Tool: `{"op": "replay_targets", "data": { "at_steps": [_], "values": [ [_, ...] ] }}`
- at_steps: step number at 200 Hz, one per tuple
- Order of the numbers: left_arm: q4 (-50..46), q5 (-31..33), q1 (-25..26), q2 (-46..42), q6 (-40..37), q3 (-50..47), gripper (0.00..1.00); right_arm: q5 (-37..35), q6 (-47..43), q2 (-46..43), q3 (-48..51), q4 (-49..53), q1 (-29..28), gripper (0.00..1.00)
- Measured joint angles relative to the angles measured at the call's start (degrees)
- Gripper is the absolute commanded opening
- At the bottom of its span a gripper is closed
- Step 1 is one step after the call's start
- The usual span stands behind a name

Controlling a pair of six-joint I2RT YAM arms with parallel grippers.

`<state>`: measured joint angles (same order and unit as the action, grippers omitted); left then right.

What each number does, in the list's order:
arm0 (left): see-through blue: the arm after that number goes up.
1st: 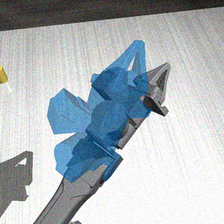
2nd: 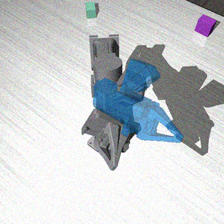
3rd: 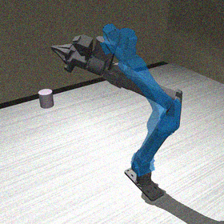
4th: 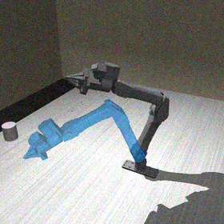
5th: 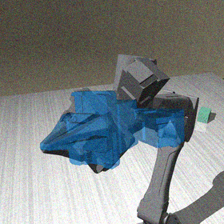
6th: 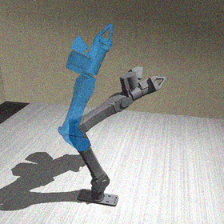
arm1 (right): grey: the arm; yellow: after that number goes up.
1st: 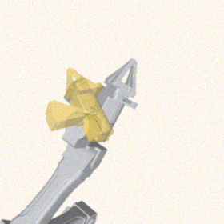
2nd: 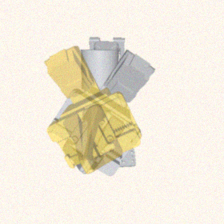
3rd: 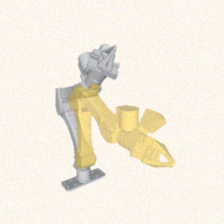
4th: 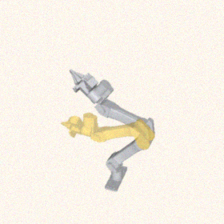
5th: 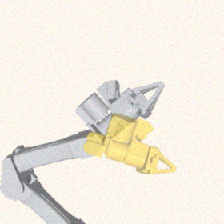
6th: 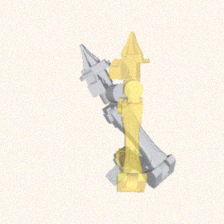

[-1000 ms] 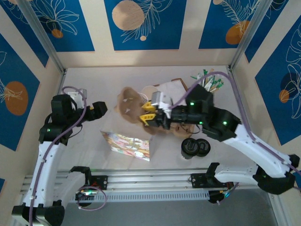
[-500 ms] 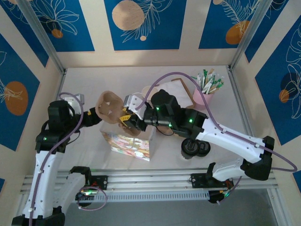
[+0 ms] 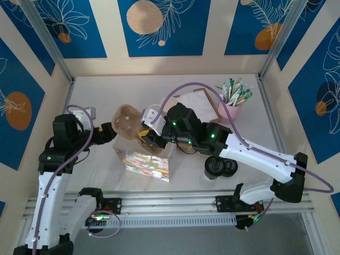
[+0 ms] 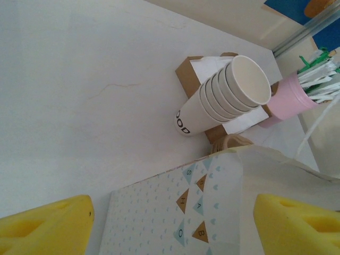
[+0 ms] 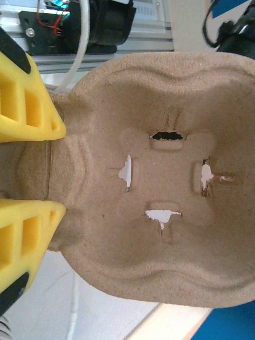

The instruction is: Pack the takeout coffee

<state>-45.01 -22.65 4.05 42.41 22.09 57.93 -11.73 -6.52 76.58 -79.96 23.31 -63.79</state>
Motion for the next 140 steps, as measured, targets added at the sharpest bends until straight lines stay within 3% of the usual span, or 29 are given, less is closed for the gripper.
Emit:
{"op": "replay_targets", "data": {
  "at_steps": [140],
  "values": [
    [-0.02,-5.53,0.0,-1.44,-1.03,-0.57,0.76,-1.16,-0.07,0.42,-2.23,12.11,0.04,0.12]
  ]
}}
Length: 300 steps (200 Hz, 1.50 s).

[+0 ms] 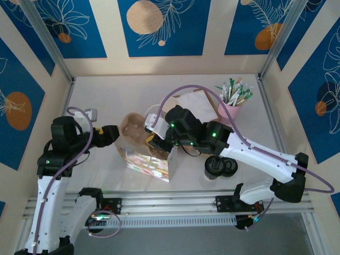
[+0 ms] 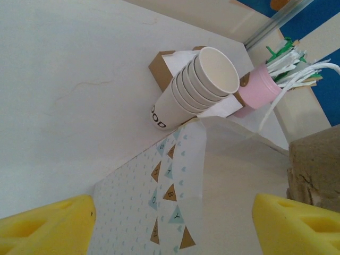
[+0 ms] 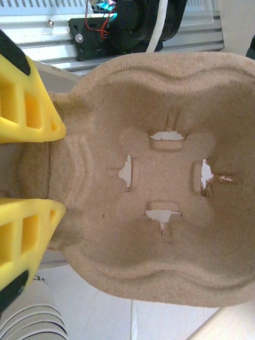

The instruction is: Pack the takeout coffee

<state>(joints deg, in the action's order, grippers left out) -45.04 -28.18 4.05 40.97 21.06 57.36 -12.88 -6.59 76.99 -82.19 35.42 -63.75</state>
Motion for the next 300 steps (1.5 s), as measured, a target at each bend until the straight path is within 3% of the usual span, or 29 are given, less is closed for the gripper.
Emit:
{"op": "replay_targets", "data": {
  "at_steps": [40,159,207,300],
  "values": [
    [0.0,-1.95,0.0,0.02,-0.22,-1.25,0.7,-0.83,-0.48,0.5,-0.33,1.42,0.0,0.11],
    [2.6,-8.44,0.0,0.37,-0.17,-4.61,0.68,-1.55,-0.46,0.94,-0.33,2.27,0.26,0.1],
    [2.6,-7.34,0.0,0.72,-0.22,-5.16,0.59,-2.05,-0.66,2.1,-0.33,3.76,0.33,0.1],
    [3.13,-4.15,0.0,-0.15,0.28,-6.47,0.56,-2.62,-1.33,4.48,-3.39,6.64,0.33,0.1]
  ]
}}
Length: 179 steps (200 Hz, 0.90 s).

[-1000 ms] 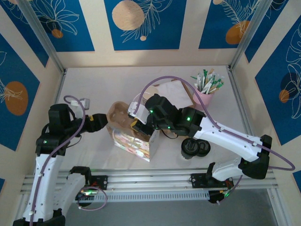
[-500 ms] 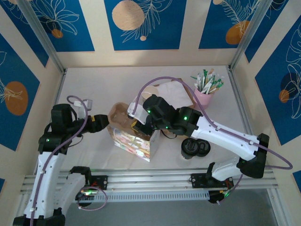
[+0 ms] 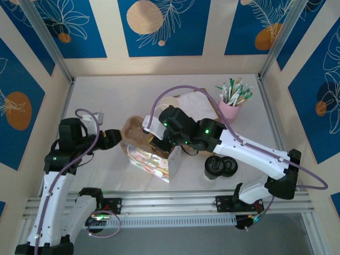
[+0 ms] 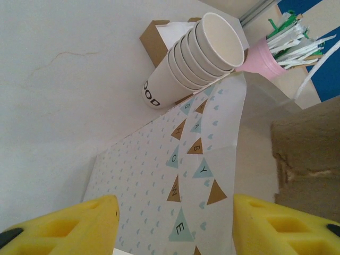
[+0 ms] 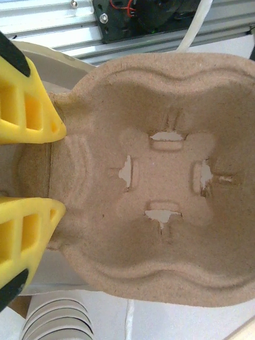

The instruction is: Pack the takeout coffee

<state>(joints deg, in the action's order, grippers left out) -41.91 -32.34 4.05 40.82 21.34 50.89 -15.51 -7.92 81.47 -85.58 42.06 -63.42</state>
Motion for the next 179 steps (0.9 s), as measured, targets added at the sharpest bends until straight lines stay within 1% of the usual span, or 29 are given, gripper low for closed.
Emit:
{"op": "replay_targets", "data": {
  "at_steps": [29,101,179],
  "values": [
    [1.25,0.0,0.0,-1.57,1.33,-1.51,0.54,-1.09,-0.61,2.75,-1.92,2.8,-0.13,0.08],
    [3.89,-0.04,0.0,-3.39,4.74,-3.21,0.54,-1.62,-0.63,7.76,-9.25,11.3,-0.35,0.08],
    [5.07,-0.2,0.0,-4.09,5.77,-3.93,0.54,-2.1,-0.37,8.81,-9.94,14.67,-0.33,0.06]
  ]
}}
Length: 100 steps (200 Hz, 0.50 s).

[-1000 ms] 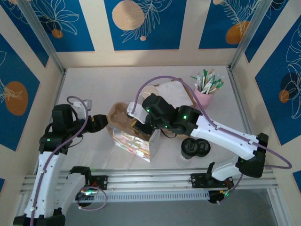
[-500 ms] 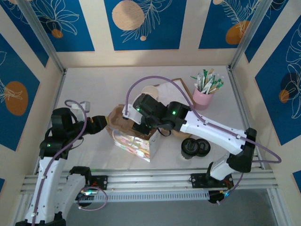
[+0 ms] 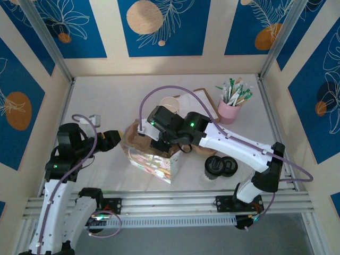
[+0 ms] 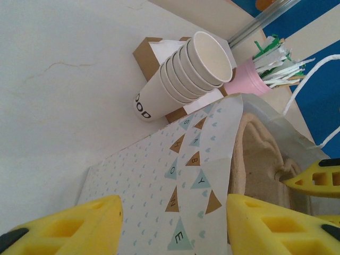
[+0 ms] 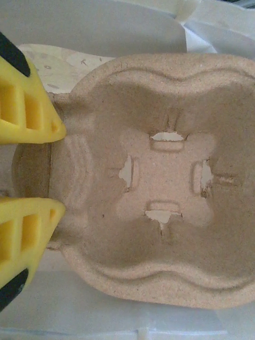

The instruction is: Pack the takeout coffee

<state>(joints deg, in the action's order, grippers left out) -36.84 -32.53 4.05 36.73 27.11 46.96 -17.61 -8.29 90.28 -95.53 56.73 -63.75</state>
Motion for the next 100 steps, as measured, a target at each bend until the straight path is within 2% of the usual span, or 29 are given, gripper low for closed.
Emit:
{"op": "replay_targets", "data": {
  "at_steps": [49,100],
  "values": [
    [-0.02,0.0,0.02,-0.81,0.11,-0.11,0.54,-0.02,0.44,0.96,-0.13,0.55,0.09,0.06],
    [3.02,-1.95,0.26,-2.21,2.38,-2.95,0.54,0.0,0.87,6.19,-2.51,4.07,0.11,0.07]
  ]
}}
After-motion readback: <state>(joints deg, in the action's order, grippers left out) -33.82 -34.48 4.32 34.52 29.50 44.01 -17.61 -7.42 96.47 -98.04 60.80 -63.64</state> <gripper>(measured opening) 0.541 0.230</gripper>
